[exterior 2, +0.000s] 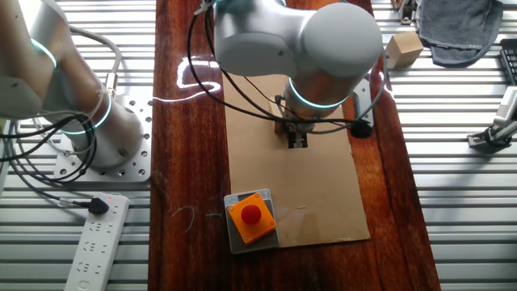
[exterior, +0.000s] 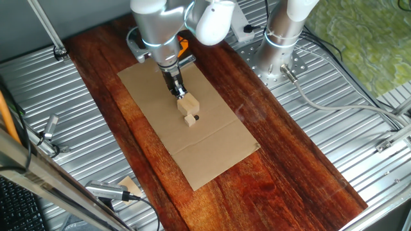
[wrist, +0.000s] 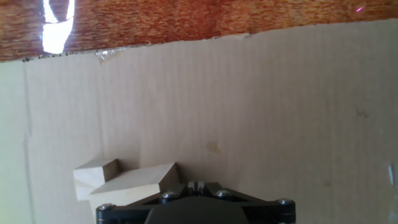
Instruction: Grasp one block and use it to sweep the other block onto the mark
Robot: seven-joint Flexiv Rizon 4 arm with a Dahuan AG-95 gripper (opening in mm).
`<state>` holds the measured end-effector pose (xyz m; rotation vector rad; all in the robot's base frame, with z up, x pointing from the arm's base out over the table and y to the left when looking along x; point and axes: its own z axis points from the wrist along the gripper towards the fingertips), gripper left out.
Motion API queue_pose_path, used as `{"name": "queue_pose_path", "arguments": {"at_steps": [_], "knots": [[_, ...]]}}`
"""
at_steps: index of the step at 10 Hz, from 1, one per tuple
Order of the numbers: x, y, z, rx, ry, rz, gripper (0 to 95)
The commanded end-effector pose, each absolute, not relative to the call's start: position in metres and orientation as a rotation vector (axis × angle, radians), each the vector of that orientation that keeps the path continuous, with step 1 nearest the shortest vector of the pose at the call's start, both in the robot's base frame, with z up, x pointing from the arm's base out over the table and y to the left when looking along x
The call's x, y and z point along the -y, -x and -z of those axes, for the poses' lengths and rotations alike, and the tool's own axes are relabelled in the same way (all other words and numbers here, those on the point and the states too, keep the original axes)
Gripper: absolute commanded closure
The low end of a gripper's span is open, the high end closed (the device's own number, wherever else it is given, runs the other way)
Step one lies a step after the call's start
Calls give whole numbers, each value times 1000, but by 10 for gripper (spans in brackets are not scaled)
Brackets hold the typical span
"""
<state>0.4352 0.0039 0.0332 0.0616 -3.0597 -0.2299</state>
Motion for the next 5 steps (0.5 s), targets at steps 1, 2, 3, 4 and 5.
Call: {"name": "queue_pose_path", "arguments": {"at_steps": [1,2,3,4,5], "knots": [[-10,-445,-46,3033,-63,223,950],[-13,-450,-50,3033,-73,220,950],[-17,-455,-52,3038,-82,207,950],[-20,-459,-55,3038,-81,203,950],[-26,-466,-60,3038,-79,197,950]]}}
